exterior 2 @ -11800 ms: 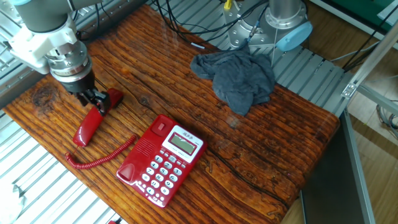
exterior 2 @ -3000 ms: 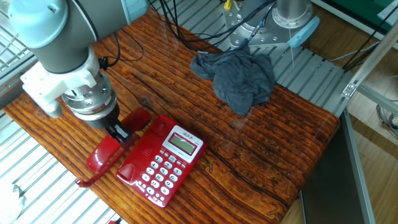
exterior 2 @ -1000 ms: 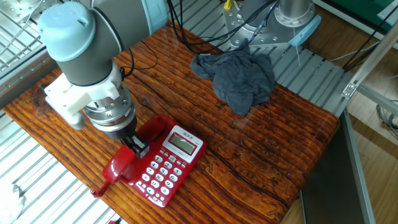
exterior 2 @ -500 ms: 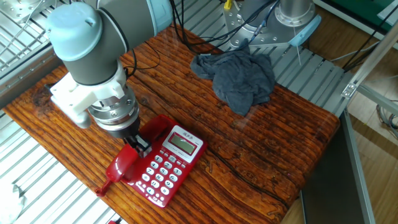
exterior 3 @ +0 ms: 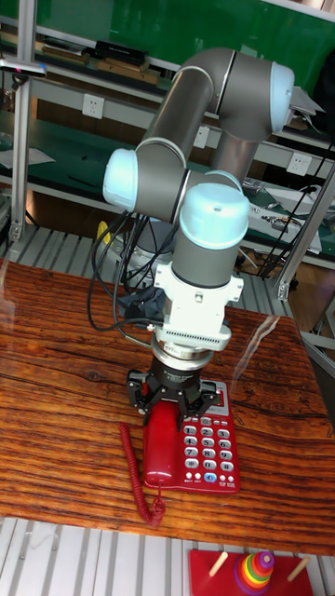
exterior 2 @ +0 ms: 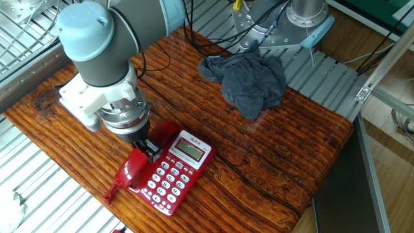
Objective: Place the handset of the telephone on the corresponding phone cradle
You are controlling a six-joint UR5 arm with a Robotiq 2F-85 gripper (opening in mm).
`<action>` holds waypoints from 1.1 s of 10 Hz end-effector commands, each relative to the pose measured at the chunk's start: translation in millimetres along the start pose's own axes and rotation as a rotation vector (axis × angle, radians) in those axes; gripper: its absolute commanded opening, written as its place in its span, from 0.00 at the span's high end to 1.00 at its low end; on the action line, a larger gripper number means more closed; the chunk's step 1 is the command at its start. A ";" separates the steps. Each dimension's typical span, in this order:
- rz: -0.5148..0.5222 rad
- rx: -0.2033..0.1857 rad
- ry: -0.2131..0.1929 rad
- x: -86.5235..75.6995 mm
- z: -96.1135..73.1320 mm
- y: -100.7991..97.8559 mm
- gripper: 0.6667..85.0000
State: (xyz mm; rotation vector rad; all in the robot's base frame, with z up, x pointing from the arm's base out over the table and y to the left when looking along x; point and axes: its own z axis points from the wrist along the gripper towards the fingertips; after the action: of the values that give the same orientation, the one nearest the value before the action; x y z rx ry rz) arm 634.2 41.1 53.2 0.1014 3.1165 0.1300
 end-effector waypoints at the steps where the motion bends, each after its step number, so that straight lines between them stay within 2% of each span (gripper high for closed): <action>1: 0.000 -0.023 -0.009 3.0 6.7 0.0 0.84; 3: -0.003 -0.025 -0.007 3.0 4.4 -1.3 0.84; 5: 0.000 -0.020 0.011 6.8 -6.7 -4.2 0.82; 6: 0.003 -0.028 0.019 5.6 -9.9 -0.3 0.60; 7: 0.008 -0.080 -0.002 -1.3 -8.4 14.4 0.43; 8: 0.008 -0.099 -0.010 -4.6 -4.9 17.9 0.37; 11: 0.001 -0.110 -0.014 -5.1 -1.9 15.5 0.35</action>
State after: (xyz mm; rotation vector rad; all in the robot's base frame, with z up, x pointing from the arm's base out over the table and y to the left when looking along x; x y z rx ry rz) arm 637.2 51.9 55.7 0.0960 3.0998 0.2482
